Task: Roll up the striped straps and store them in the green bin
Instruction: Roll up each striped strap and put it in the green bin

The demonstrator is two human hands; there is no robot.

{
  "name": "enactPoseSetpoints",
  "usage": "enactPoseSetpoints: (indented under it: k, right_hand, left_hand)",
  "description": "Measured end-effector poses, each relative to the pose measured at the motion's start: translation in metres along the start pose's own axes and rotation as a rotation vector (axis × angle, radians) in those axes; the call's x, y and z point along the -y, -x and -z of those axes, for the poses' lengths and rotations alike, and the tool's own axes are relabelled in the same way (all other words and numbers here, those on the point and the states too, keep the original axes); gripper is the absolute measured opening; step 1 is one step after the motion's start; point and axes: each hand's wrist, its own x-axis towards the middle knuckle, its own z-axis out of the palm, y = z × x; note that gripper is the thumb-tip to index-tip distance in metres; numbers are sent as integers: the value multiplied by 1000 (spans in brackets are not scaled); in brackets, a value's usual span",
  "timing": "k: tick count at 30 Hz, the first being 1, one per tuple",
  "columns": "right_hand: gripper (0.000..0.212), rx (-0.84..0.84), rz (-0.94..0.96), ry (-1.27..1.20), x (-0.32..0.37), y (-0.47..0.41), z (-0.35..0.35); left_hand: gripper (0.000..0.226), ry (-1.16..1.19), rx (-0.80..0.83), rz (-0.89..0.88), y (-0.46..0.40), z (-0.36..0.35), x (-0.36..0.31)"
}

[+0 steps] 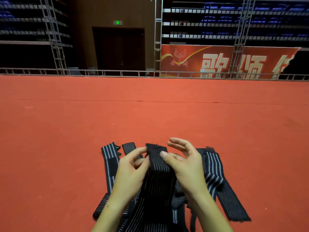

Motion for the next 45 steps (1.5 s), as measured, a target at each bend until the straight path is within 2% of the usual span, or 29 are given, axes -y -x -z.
enactPoseSetpoints:
  k: [5, 9, 12, 13, 16, 21, 32, 35, 37, 38, 42, 45]
  right_hand:
    - [41, -14, -70, -199, -2, -3, 0]
    - [40, -136, -29, -311, 1, -5, 1]
    - [41, -156, -33, -329, 1, -4, -1]
    - [42, -156, -52, -339, -2, -3, -5]
    - [42, -184, -92, -365, -10, 1, -13]
    - [42, -152, -13, -237, -6, 4, -14]
    - [43, -137, 180, 22, 5, 6, -15]
    - [45, -154, 221, 90, 4, 8, -15]
    - [47, -156, 238, 131, 3, 9, -15]
    - [49, -151, 246, 149, 3, 10, -14]
    - [54, -82, 269, 237, 3, 12, -7]
    - [62, -12, 234, 218, 3, 12, -1]
  left_hand:
    - [35, -23, -58, -54, 0, 2, 4]
    - [26, -19, -191, -4, -1, 9, 17]
    - [14, 61, -252, 53, -2, 10, 19]
    - [9, 92, -250, 81, -2, 9, 18]
    - [14, 137, -189, 123, -1, 3, 19]
    - [19, 172, -110, 107, 0, 0, 10]
    - [34, 45, 77, -32, 1, 7, -1]
    - [43, 34, 90, -31, 2, 4, -5]
    - [61, -34, 72, -84, 1, 4, -5]
    - [63, -82, 59, -114, 1, 4, -4]
    - [29, -94, 15, -194, 0, 6, -1]
    - [33, -47, 36, -175, -2, 8, 2]
